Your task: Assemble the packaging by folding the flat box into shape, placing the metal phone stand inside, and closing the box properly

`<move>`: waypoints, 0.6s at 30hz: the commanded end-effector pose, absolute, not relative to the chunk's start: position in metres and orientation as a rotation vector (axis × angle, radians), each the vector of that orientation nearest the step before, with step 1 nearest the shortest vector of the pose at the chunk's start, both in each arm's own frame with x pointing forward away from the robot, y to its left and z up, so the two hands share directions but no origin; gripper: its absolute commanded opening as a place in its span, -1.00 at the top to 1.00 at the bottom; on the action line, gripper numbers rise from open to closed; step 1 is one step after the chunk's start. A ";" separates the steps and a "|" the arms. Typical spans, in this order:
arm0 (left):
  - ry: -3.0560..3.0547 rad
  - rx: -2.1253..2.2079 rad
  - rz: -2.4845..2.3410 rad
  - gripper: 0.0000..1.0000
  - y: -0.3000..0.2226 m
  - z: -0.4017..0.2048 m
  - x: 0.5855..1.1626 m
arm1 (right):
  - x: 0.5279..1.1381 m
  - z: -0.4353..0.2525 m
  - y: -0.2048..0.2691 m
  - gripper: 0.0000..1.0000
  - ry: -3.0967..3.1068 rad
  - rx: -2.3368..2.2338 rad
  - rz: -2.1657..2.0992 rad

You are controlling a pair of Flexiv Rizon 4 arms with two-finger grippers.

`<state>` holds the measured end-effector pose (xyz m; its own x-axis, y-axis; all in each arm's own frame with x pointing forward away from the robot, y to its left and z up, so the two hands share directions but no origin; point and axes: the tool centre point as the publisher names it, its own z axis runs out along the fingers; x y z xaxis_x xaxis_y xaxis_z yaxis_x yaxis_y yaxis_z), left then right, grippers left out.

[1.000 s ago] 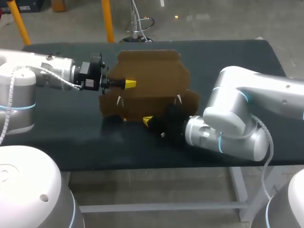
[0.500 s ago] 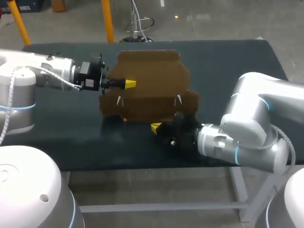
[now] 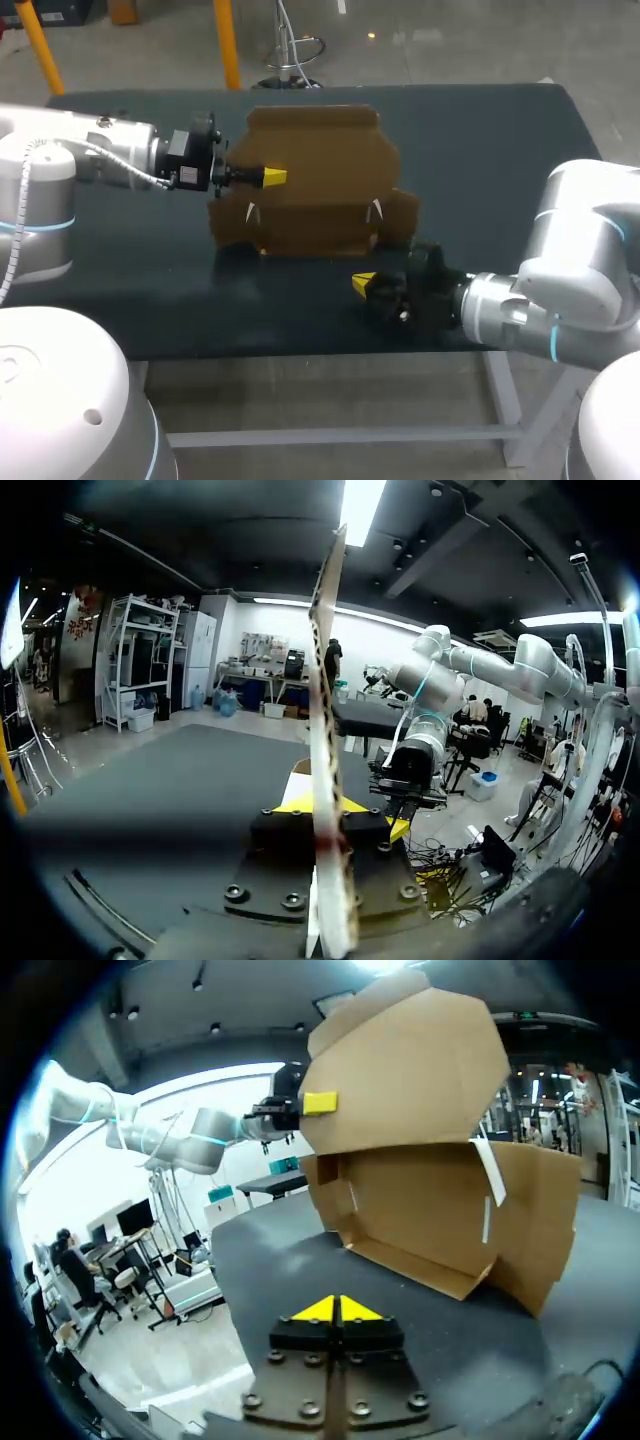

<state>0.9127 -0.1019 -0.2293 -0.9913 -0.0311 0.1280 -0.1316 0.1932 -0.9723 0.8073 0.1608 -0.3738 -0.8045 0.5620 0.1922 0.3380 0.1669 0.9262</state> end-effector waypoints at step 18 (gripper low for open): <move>-2.363 0.161 1.939 1.00 -0.102 -0.233 0.913 | 0.777 -0.353 0.047 0.80 2.268 0.801 1.545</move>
